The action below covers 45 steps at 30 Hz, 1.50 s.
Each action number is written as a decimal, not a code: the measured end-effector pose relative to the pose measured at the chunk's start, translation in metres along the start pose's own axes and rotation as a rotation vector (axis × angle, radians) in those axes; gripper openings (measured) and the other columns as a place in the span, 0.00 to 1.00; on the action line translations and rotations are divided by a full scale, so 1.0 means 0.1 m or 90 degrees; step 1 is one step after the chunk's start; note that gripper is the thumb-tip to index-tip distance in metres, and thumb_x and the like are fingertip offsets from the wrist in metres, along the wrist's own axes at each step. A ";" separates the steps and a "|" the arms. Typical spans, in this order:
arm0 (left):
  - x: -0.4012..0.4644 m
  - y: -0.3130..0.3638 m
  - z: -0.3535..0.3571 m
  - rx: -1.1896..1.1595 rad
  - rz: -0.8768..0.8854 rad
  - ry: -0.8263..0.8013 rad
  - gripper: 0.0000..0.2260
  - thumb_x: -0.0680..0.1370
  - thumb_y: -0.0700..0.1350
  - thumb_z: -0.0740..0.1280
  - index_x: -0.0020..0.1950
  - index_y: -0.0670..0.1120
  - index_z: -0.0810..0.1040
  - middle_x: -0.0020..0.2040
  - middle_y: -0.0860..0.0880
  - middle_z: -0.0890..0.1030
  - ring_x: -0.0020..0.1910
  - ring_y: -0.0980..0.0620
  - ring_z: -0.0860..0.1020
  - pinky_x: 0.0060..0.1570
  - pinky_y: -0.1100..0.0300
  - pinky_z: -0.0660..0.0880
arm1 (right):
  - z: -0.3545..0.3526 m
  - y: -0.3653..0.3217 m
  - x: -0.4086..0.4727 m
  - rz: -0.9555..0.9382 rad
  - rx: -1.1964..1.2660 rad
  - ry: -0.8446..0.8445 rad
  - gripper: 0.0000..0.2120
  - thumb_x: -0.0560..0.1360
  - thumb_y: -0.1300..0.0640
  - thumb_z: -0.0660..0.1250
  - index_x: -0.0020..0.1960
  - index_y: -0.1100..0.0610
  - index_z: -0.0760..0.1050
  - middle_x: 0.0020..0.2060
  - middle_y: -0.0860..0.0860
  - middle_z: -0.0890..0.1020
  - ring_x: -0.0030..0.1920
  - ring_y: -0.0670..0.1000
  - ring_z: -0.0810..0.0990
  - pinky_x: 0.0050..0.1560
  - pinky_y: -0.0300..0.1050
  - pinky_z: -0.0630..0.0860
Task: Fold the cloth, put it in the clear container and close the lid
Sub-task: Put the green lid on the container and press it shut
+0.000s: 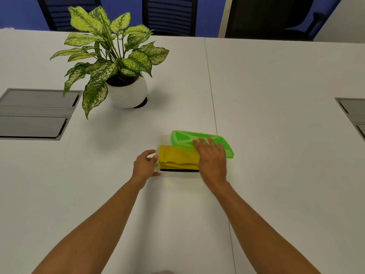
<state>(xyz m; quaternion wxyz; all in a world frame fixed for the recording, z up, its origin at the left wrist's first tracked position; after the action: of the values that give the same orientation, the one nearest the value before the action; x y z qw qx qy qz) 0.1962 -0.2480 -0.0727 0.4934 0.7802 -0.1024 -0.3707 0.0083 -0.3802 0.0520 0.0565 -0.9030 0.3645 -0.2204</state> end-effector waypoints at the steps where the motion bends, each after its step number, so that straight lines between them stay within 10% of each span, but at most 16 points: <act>1: 0.01 -0.01 0.00 -0.008 -0.002 0.001 0.13 0.80 0.45 0.66 0.64 0.47 0.76 0.54 0.37 0.80 0.53 0.40 0.80 0.37 0.49 0.83 | 0.09 -0.09 -0.03 -0.022 -0.023 -0.026 0.26 0.67 0.73 0.65 0.63 0.57 0.78 0.60 0.59 0.81 0.63 0.65 0.76 0.63 0.65 0.70; 14: 0.04 -0.13 0.03 -0.130 -0.054 -0.043 0.11 0.77 0.45 0.71 0.58 0.46 0.79 0.52 0.39 0.84 0.47 0.40 0.84 0.37 0.49 0.82 | 0.75 -0.43 -0.44 -0.120 -0.091 -0.261 0.34 0.71 0.66 0.64 0.75 0.50 0.62 0.72 0.55 0.69 0.73 0.60 0.65 0.69 0.66 0.62; 21: 0.01 -0.13 0.06 -0.170 -0.078 -0.051 0.18 0.79 0.58 0.63 0.51 0.45 0.81 0.47 0.45 0.85 0.45 0.45 0.85 0.34 0.51 0.82 | 0.78 -0.43 -0.47 -0.135 -0.091 -0.246 0.37 0.68 0.66 0.69 0.74 0.50 0.64 0.71 0.55 0.71 0.71 0.60 0.67 0.67 0.67 0.63; 33: 0.06 -0.18 0.02 -0.127 -0.043 0.013 0.12 0.76 0.45 0.71 0.57 0.40 0.80 0.49 0.43 0.82 0.49 0.43 0.82 0.36 0.48 0.83 | 0.77 -0.35 -0.49 -0.181 -0.034 -0.159 0.20 0.76 0.49 0.67 0.66 0.53 0.74 0.67 0.53 0.76 0.69 0.56 0.72 0.67 0.63 0.65; 38: 0.07 -0.12 0.00 -0.077 -0.015 0.022 0.12 0.76 0.44 0.71 0.58 0.42 0.80 0.51 0.39 0.81 0.51 0.41 0.81 0.36 0.48 0.83 | 0.47 0.06 -0.32 -0.008 0.102 -0.024 0.08 0.75 0.57 0.69 0.51 0.59 0.82 0.56 0.59 0.82 0.61 0.61 0.77 0.63 0.58 0.70; 45: 0.05 -0.05 0.06 -0.015 0.025 0.017 0.16 0.77 0.44 0.71 0.62 0.40 0.78 0.51 0.39 0.79 0.46 0.45 0.81 0.37 0.48 0.83 | 0.70 0.93 -0.38 0.518 0.262 -0.163 0.22 0.81 0.45 0.52 0.71 0.55 0.61 0.66 0.60 0.69 0.63 0.64 0.71 0.59 0.58 0.69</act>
<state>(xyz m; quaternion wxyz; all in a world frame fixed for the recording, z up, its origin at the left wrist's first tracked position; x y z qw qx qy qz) 0.1947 -0.2528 -0.0807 0.5111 0.7771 -0.1070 -0.3513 -0.0436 -0.4265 -0.0490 0.3606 -0.6768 0.6275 -0.1349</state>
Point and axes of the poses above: each hand's wrist, its own x-axis towards the middle knuckle, its own z-axis out of the palm, y = z × x, the point moved 9 cm from there along x, towards the middle knuckle
